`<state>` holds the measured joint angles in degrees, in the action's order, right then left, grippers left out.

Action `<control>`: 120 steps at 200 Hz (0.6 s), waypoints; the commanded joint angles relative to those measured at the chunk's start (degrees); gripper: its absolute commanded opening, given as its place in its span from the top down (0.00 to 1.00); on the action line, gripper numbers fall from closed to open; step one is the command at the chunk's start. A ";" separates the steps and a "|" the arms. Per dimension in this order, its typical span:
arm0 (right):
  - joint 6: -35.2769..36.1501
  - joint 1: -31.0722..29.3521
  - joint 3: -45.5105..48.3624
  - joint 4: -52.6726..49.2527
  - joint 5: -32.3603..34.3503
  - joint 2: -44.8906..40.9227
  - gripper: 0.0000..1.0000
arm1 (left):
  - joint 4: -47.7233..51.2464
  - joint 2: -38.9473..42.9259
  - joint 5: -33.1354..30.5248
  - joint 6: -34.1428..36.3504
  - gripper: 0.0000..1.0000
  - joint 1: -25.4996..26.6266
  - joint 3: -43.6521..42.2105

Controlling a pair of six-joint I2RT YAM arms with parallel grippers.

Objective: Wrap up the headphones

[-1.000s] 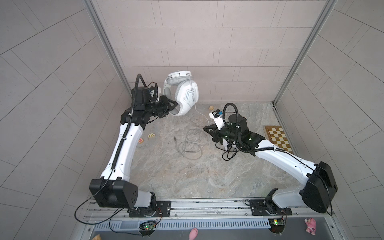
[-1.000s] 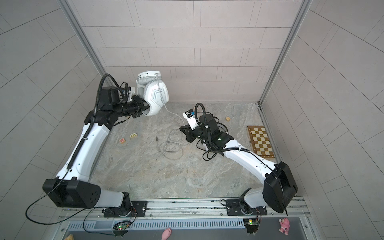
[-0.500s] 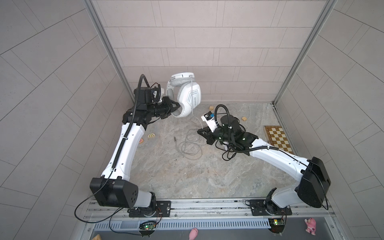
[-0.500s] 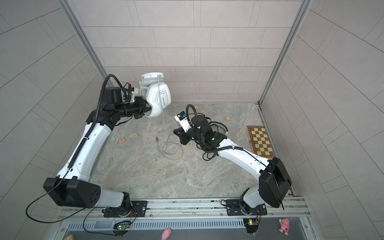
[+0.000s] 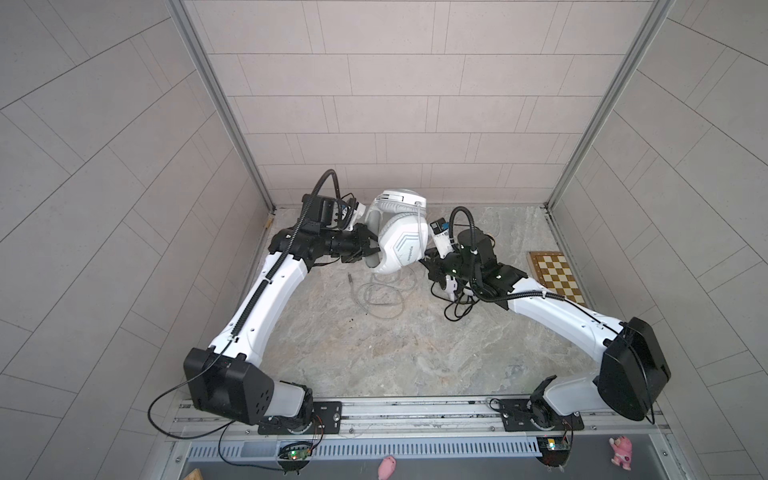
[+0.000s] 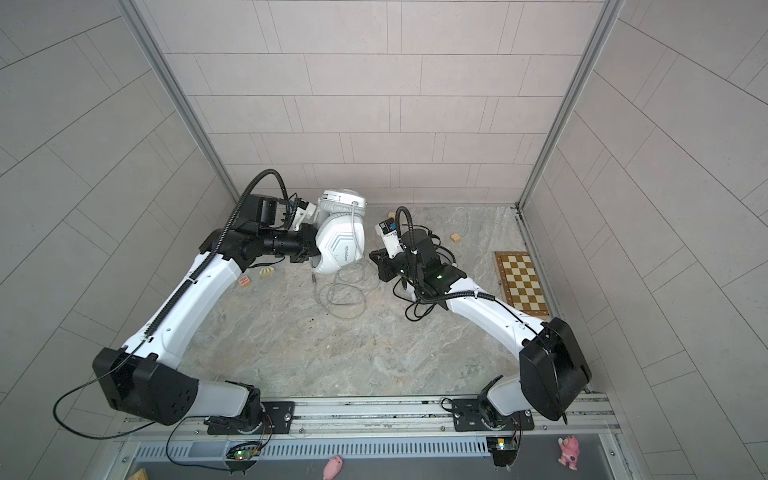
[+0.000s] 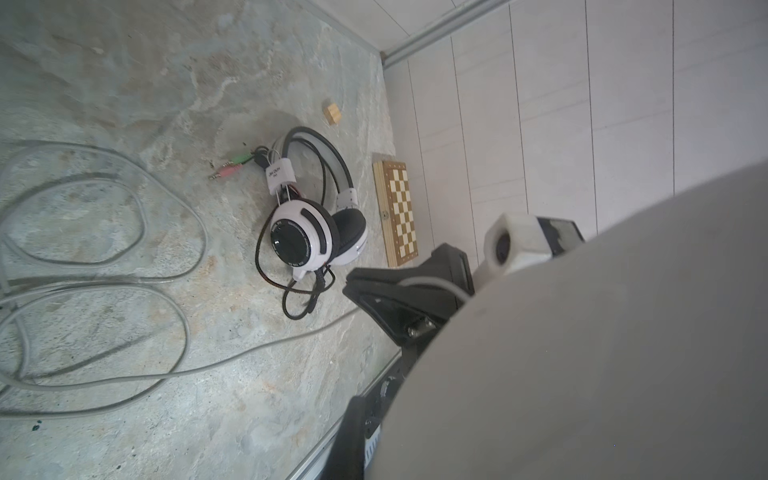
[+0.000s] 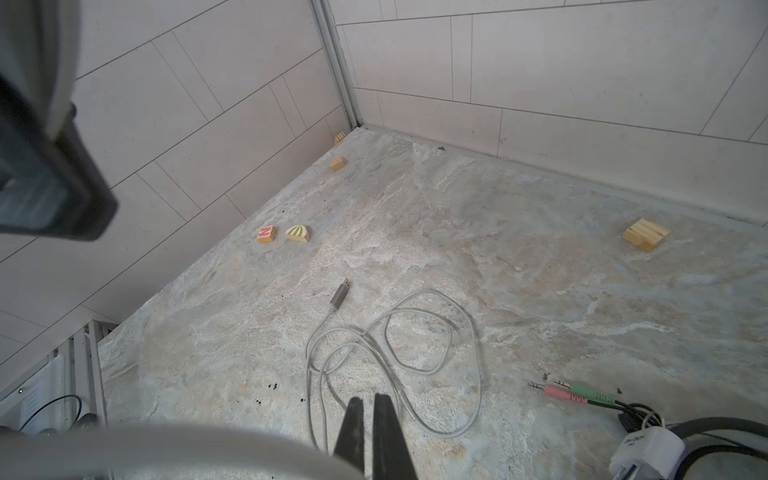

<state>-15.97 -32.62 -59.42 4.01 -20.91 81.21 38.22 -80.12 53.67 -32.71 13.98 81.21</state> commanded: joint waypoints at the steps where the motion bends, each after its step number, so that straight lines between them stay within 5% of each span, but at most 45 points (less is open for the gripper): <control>1: -2.04 1.57 0.47 3.26 -2.54 -0.61 0.94 | 1.07 2.35 7.21 6.52 1.00 2.41 -0.10; 37: -3.89 2.49 2.87 7.95 -5.51 -0.80 0.87 | 14.30 0.30 4.88 19.59 1.00 8.52 4.50; 56: -4.73 2.65 2.46 9.24 -6.79 -0.05 0.85 | 15.81 0.25 2.33 20.30 1.00 8.70 5.59; 120: -14.78 2.57 5.51 26.28 -12.54 7.97 0.73 | 0.77 3.18 8.82 5.38 1.00 8.70 11.13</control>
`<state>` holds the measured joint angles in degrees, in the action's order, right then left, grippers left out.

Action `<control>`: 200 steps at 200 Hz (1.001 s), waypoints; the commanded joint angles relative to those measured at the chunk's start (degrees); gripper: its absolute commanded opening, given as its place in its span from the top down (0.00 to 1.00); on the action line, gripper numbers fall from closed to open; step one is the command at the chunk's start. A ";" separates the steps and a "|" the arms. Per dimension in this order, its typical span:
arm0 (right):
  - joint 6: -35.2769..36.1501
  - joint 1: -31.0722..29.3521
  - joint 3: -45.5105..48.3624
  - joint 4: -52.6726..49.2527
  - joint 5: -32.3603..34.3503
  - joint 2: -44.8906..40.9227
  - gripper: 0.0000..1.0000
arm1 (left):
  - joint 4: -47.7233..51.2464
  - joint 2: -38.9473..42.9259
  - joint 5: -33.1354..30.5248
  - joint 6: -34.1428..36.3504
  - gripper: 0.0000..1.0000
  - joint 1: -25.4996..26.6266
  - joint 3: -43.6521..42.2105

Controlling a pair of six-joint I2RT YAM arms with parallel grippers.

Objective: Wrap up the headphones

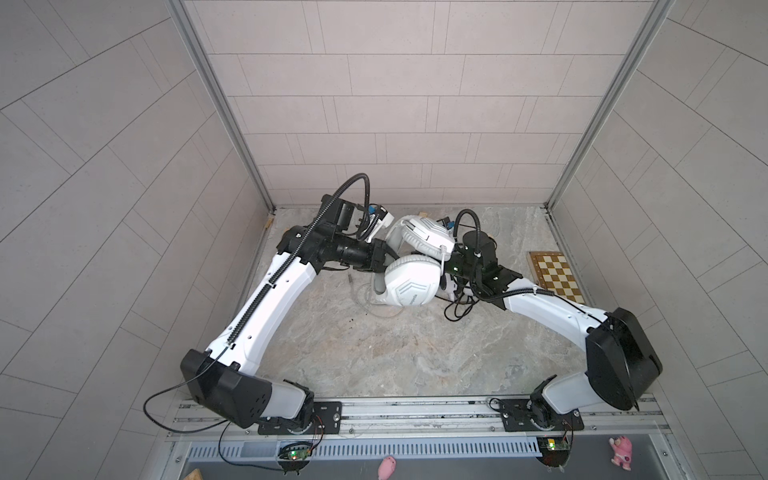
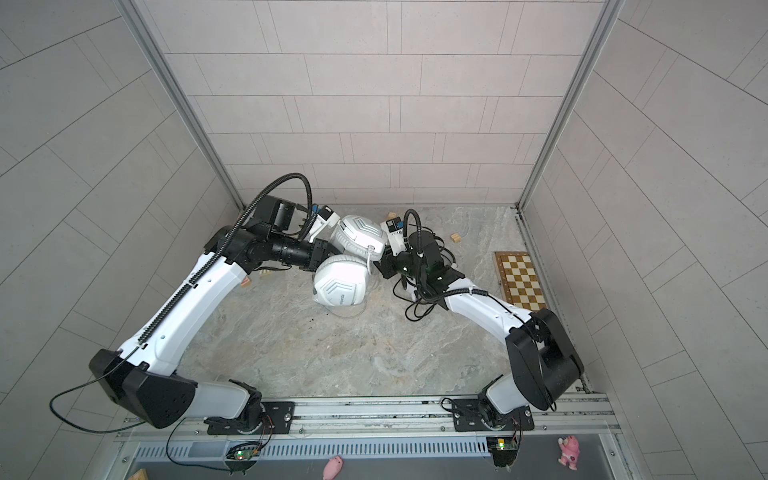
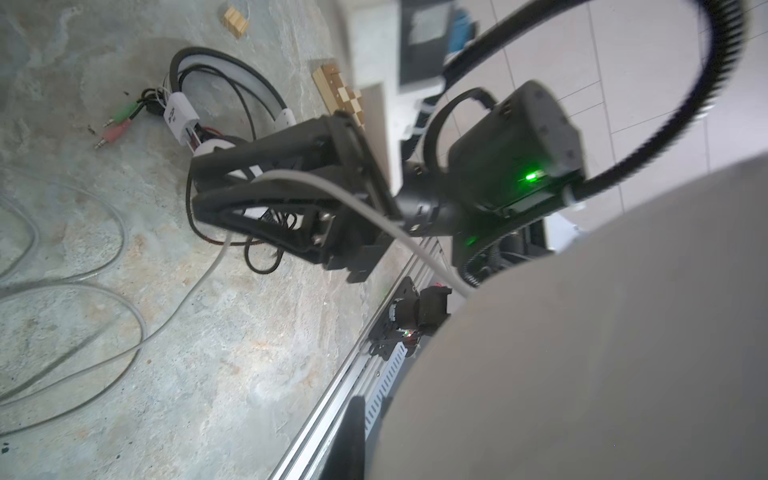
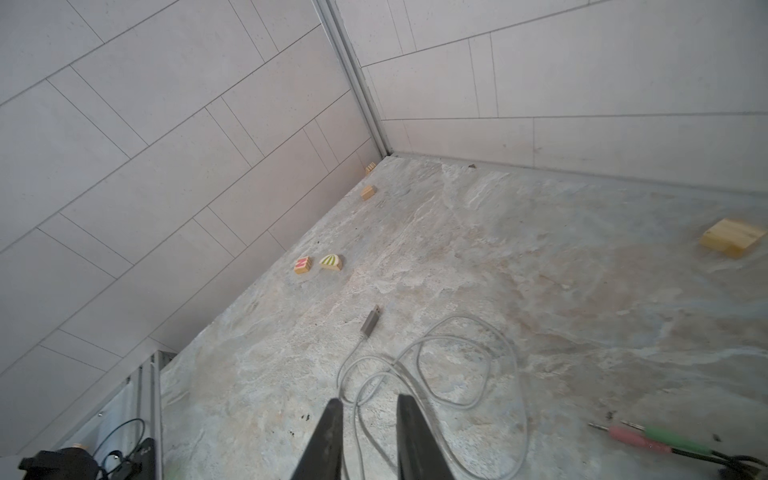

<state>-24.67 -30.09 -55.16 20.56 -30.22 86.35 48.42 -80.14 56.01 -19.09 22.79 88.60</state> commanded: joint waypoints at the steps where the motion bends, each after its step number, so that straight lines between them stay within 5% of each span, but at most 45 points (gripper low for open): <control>1: -6.40 0.03 1.31 10.28 -3.29 3.07 0.73 | -9.77 3.22 6.57 -8.59 1.00 -0.11 3.76; 49: -11.91 -0.99 0.46 19.94 -5.29 10.78 0.71 | -25.65 3.12 10.33 -24.11 1.00 -0.15 4.79; 117: -17.26 -0.68 0.56 29.32 -6.17 17.82 0.80 | -28.84 1.72 7.11 -27.99 1.00 -2.09 11.36; 153: -16.51 0.39 2.02 28.36 -4.96 16.72 0.93 | -33.49 1.40 4.47 -32.60 1.00 -4.76 9.98; 200: -7.41 1.01 1.44 13.69 -1.45 9.23 0.96 | -24.10 1.62 -3.64 -26.09 1.00 -6.72 9.94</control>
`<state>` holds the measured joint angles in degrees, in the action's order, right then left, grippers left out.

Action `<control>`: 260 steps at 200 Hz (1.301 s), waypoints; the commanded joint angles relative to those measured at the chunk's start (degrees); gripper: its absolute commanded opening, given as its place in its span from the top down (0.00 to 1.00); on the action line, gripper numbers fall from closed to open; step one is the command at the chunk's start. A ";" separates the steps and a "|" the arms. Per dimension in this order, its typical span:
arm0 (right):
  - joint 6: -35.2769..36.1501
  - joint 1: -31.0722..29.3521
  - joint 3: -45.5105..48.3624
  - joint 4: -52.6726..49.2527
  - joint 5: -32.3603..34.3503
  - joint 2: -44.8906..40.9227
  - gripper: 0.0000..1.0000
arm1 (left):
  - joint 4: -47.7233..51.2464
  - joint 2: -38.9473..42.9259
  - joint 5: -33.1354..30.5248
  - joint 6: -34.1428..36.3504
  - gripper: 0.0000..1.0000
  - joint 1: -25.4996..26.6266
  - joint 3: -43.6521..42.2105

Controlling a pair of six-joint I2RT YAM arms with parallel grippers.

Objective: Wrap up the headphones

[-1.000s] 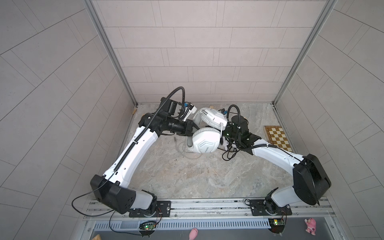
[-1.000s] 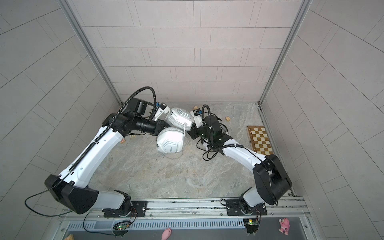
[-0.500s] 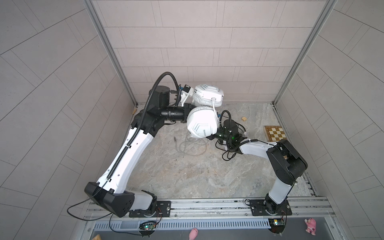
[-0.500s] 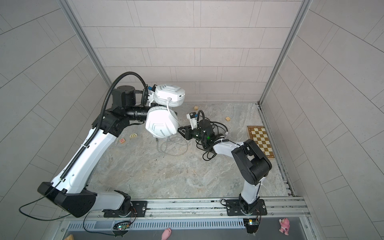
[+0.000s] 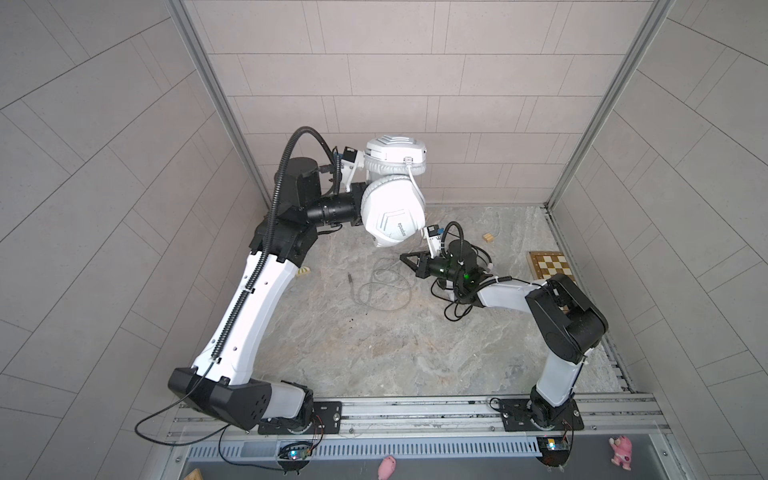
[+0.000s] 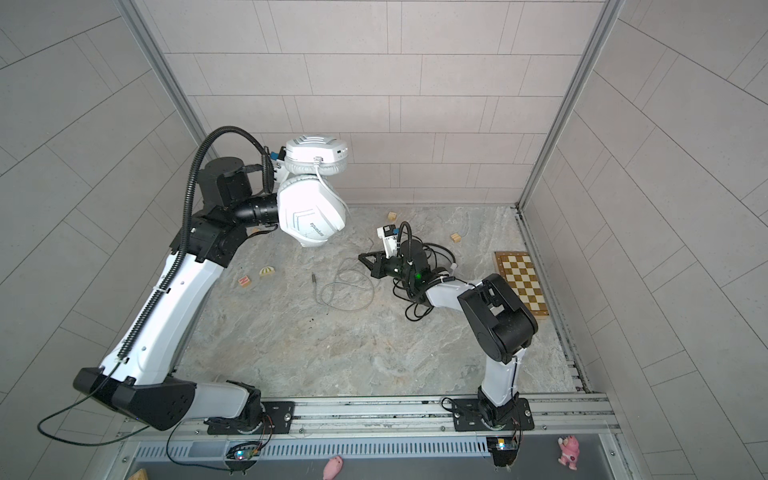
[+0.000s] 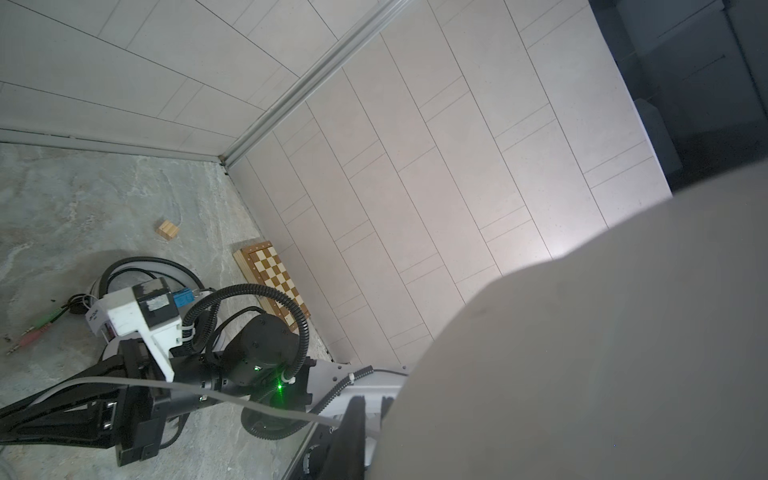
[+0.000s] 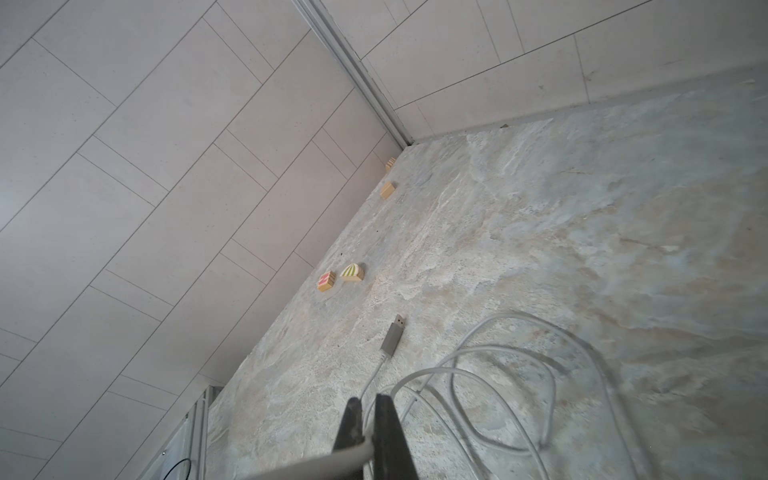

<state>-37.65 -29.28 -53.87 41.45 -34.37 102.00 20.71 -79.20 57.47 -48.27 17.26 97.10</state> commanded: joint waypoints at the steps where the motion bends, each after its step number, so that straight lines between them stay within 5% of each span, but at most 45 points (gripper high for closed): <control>1: 5.79 0.19 0.16 -7.81 2.85 -6.66 0.96 | 4.20 0.70 -5.58 3.40 1.00 -1.31 1.56; 24: 15.72 0.06 -2.64 -24.67 7.41 -11.61 0.96 | 16.68 0.54 -21.47 10.06 1.00 -2.98 4.48; 56: 30.70 -2.65 -10.59 -51.38 18.80 -17.17 0.96 | 19.05 1.62 -43.25 9.27 1.00 -3.19 2.47; 89: 39.43 -7.14 -20.71 -73.06 28.83 -18.03 0.96 | 15.65 2.38 -55.06 4.89 1.00 -3.06 -1.65; 115: 40.92 -9.79 -22.44 -78.02 33.47 -20.93 0.95 | 14.16 3.45 -62.77 4.52 1.00 -3.05 -4.82; 140: 41.02 -10.95 -24.35 -79.56 36.04 -24.40 0.95 | 13.89 2.52 -57.71 5.84 1.00 -2.82 -5.92; 193: 41.70 -11.52 -22.21 -78.03 41.15 -26.77 0.95 | 14.39 1.19 -35.56 12.59 1.00 -2.20 -7.29; 260: 47.65 -3.91 -25.38 -79.53 43.59 -19.74 0.95 | 26.44 4.93 -11.29 31.21 1.00 -1.54 -8.13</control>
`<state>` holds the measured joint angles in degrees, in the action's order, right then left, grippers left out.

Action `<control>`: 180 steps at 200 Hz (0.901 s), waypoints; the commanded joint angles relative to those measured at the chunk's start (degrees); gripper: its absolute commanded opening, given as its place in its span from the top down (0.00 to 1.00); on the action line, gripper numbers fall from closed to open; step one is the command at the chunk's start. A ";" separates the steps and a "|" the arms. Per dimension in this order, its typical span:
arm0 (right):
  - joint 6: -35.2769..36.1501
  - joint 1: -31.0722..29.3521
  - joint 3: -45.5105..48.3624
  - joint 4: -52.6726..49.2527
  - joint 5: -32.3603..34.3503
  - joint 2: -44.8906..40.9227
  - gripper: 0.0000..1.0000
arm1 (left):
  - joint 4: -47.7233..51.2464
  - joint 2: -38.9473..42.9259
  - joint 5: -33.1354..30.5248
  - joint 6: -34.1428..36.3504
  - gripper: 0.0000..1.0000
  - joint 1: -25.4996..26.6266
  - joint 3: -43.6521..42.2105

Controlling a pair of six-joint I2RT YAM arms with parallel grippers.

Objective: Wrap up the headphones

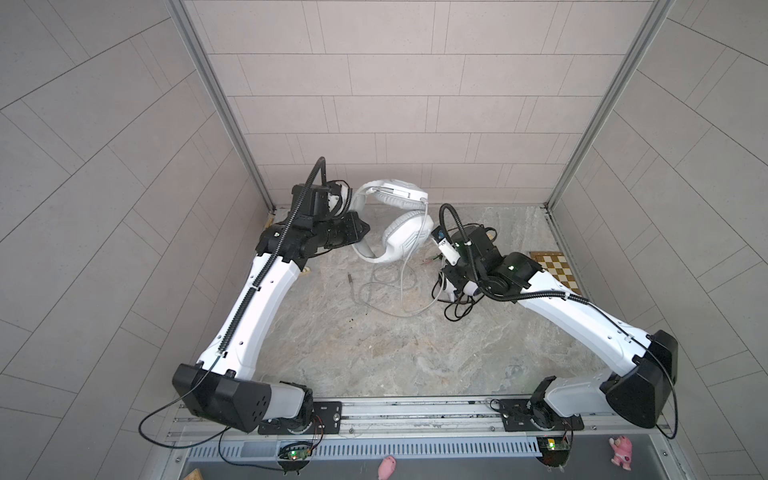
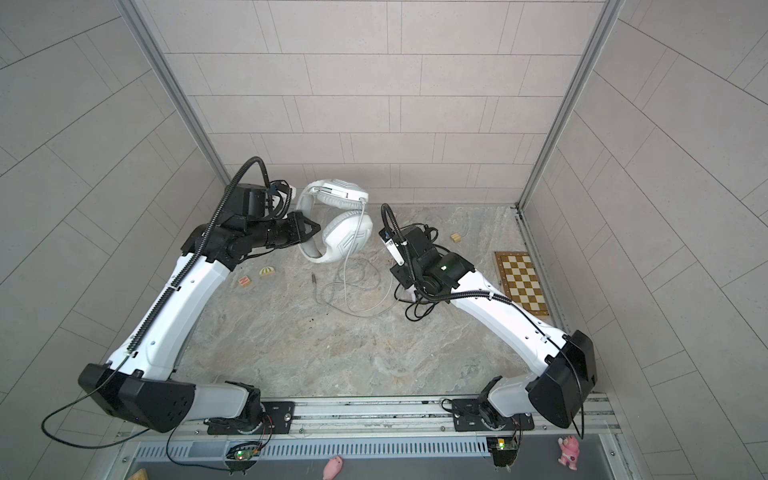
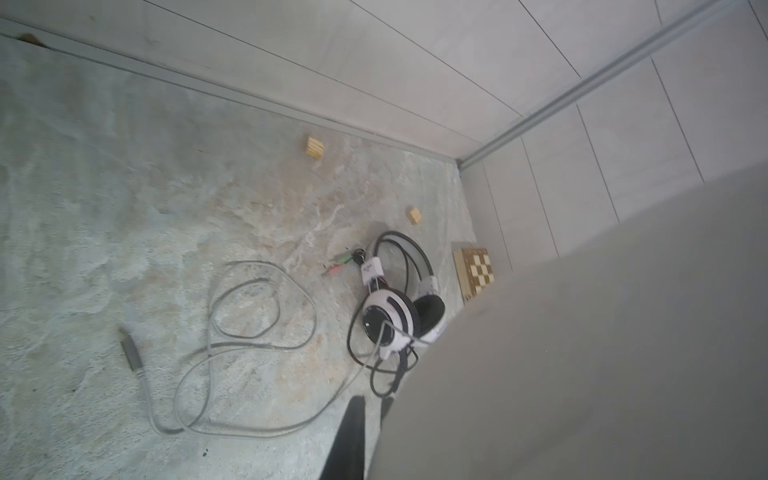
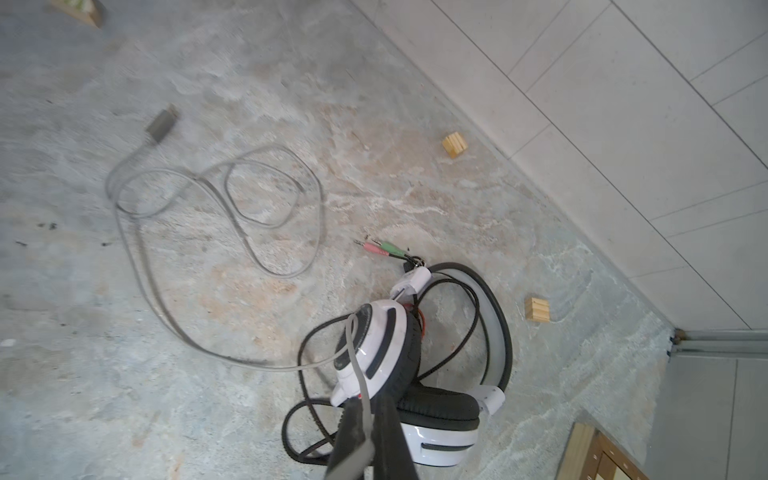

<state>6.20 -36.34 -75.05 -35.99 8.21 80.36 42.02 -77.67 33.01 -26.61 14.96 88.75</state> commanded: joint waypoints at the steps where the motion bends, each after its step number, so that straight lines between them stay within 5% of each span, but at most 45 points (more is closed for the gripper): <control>1: 3.86 3.31 -4.30 -2.12 0.84 2.03 0.95 | 5.46 3.40 13.28 9.73 1.00 0.81 0.16; 63: 6.40 8.12 -24.47 -7.45 -4.34 13.38 0.95 | 15.79 6.46 12.61 21.98 1.00 7.47 -7.65; 112: 6.24 6.83 -45.94 -15.80 -2.81 23.72 0.95 | 22.83 2.45 -5.59 24.56 1.00 14.66 -8.38; 180: 2.41 3.80 -46.38 -13.77 -2.33 18.81 0.95 | 21.11 -4.85 -24.49 14.21 1.00 14.73 -9.44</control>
<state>10.44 -31.05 -122.21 -49.82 4.73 103.66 63.64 -80.66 15.66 -7.20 29.85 78.30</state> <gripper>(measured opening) 0.053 0.116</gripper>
